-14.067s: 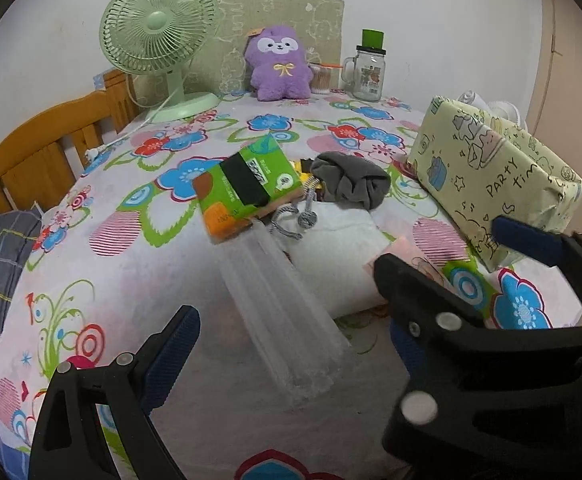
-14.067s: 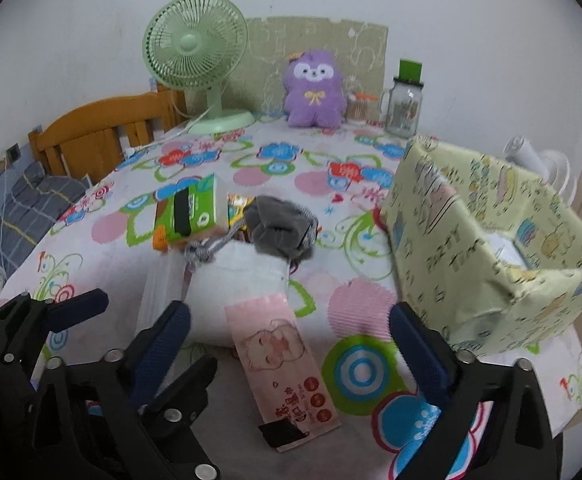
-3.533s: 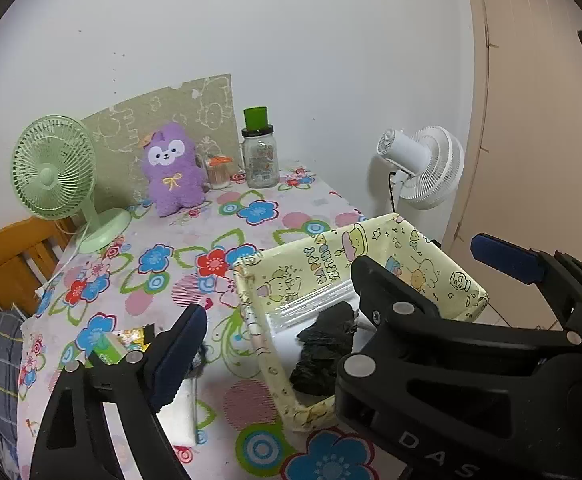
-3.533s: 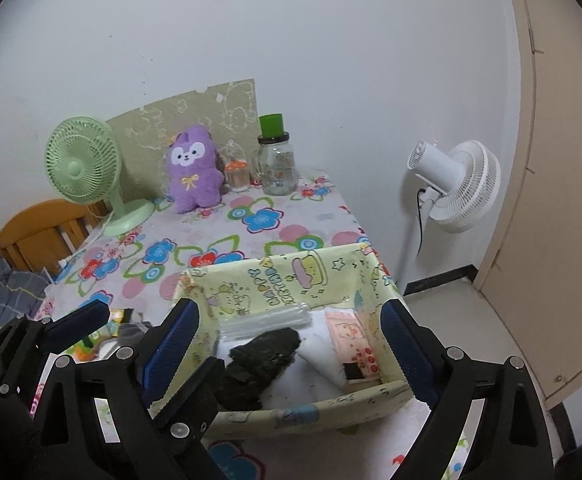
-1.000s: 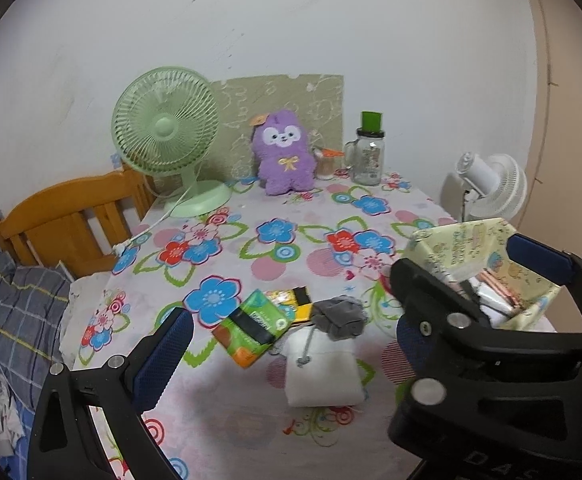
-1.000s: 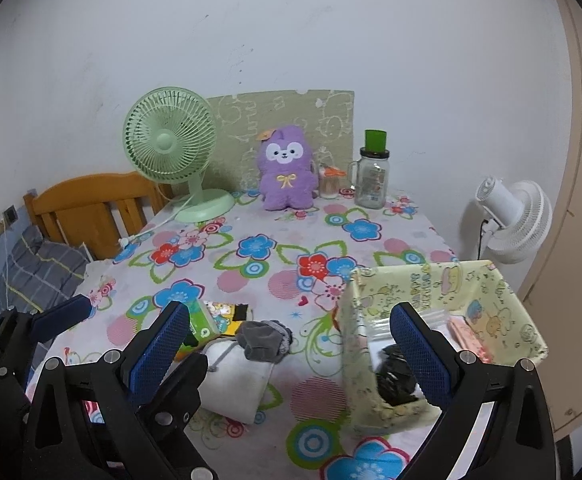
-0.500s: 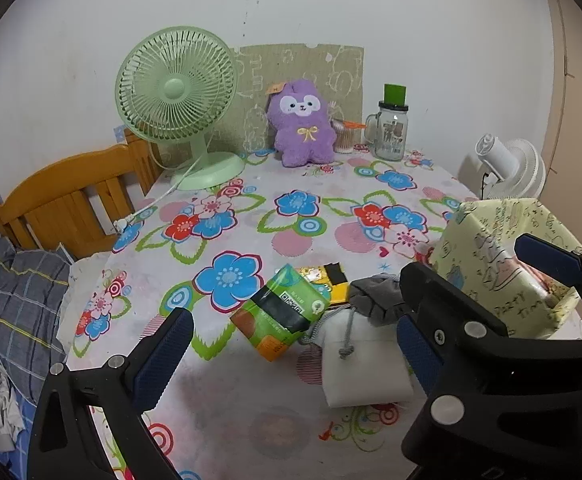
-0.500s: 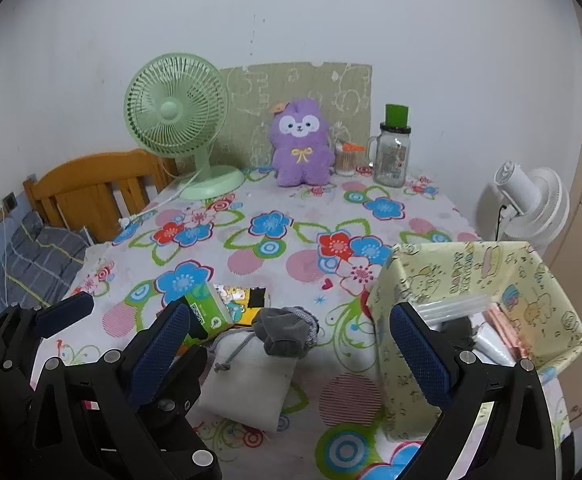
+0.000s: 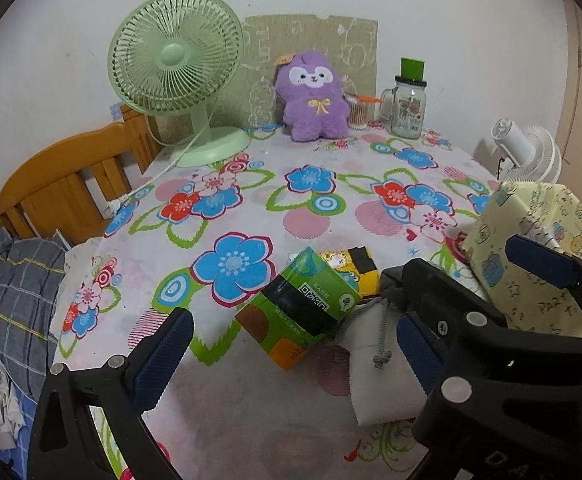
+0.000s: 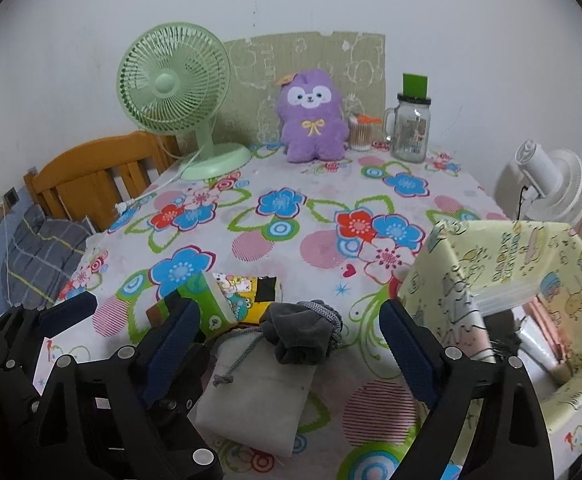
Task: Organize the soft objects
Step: 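Grasp grey cloth bag with right tool while left tool grasps green tissue pack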
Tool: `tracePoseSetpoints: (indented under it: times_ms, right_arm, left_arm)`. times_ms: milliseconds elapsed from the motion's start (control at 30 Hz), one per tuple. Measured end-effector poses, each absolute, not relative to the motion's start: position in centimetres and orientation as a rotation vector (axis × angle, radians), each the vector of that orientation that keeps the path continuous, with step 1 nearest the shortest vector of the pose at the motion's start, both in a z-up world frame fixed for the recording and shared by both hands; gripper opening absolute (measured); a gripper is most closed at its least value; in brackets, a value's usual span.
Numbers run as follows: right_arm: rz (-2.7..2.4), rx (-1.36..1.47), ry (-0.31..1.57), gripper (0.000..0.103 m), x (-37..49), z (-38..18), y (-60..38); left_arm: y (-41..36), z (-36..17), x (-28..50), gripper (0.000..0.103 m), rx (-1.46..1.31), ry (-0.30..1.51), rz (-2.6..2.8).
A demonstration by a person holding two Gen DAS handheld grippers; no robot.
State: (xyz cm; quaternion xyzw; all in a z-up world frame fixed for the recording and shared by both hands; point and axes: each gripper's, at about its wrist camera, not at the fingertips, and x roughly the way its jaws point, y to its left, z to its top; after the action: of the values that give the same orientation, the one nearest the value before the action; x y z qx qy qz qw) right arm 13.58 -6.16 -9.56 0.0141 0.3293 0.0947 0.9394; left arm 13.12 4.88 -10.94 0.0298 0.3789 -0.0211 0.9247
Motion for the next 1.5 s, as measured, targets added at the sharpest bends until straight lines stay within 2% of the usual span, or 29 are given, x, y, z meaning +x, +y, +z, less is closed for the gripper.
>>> tracePoseSetpoints:
  times_ms: [300, 667, 833, 1000, 1100, 1200, 1500]
  right_arm:
    - [0.225, 0.041, 0.738, 0.087, 15.7, -11.6, -5.7]
    - [0.226, 0.04, 0.791, 0.087, 17.8, -13.7, -5.3]
    - [0.23, 0.052, 0.809, 0.081, 18.3, -14.4, -5.6]
    - [0.226, 0.057, 0.823, 0.076, 18.7, -15.0, -5.7]
    - [0.218, 0.062, 0.834, 0.067, 18.9, -15.3, -5.8]
    - [0.207, 0.059, 0.836, 0.065, 18.9, -15.4, -5.9]
    - [0.195, 0.054, 0.831, 0.059, 18.6, -15.4, -6.1]
  left_arm:
    - [4.9, -12.7, 14.9, 0.102, 0.091, 0.82, -0.039]
    - [5.0, -14.4, 16.6, 0.102, 0.091, 0.864, -0.04]
    - [4.7, -14.9, 17.0, 0.101, 0.107, 0.881, -0.057]
    - [4.5, -15.2, 17.0, 0.094, 0.11, 0.887, -0.074]
    - [4.3, -15.2, 16.9, 0.088, 0.115, 0.884, -0.089]
    - [4.2, -15.3, 16.8, 0.081, 0.118, 0.882, -0.109]
    - [3.9, -15.0, 16.4, 0.072, 0.131, 0.861, -0.115]
